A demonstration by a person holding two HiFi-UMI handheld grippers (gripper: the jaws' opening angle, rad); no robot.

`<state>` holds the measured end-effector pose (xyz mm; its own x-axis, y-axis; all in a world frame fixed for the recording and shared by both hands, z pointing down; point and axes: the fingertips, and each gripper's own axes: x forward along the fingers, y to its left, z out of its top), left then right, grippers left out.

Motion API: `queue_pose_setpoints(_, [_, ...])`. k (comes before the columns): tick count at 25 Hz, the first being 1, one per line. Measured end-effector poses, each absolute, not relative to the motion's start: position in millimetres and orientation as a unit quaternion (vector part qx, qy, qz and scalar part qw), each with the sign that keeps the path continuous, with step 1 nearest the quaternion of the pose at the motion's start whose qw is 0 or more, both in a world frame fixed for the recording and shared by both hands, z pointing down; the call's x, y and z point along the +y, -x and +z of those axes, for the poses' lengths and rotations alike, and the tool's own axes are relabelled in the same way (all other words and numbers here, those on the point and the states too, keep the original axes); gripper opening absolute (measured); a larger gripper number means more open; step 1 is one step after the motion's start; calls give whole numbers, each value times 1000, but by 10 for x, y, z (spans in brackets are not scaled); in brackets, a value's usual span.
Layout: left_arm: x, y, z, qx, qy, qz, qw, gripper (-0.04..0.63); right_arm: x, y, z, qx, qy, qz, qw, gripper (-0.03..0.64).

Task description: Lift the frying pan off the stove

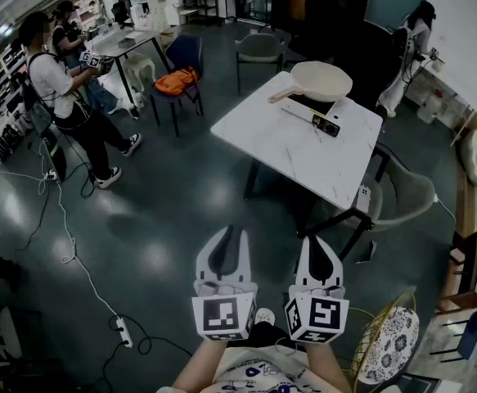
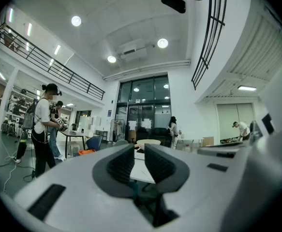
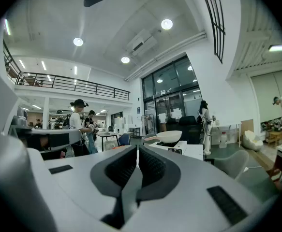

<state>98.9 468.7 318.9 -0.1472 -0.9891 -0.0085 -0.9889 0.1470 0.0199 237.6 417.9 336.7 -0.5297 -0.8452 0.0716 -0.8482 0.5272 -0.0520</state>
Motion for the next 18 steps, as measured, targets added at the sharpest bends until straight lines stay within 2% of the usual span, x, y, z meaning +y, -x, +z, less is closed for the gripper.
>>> queue_pose_setpoints(18, [4315, -994, 3308, -767, -642, -11, 7, 71, 3747, -2346, 3540, -881, -468, 67, 20, 25])
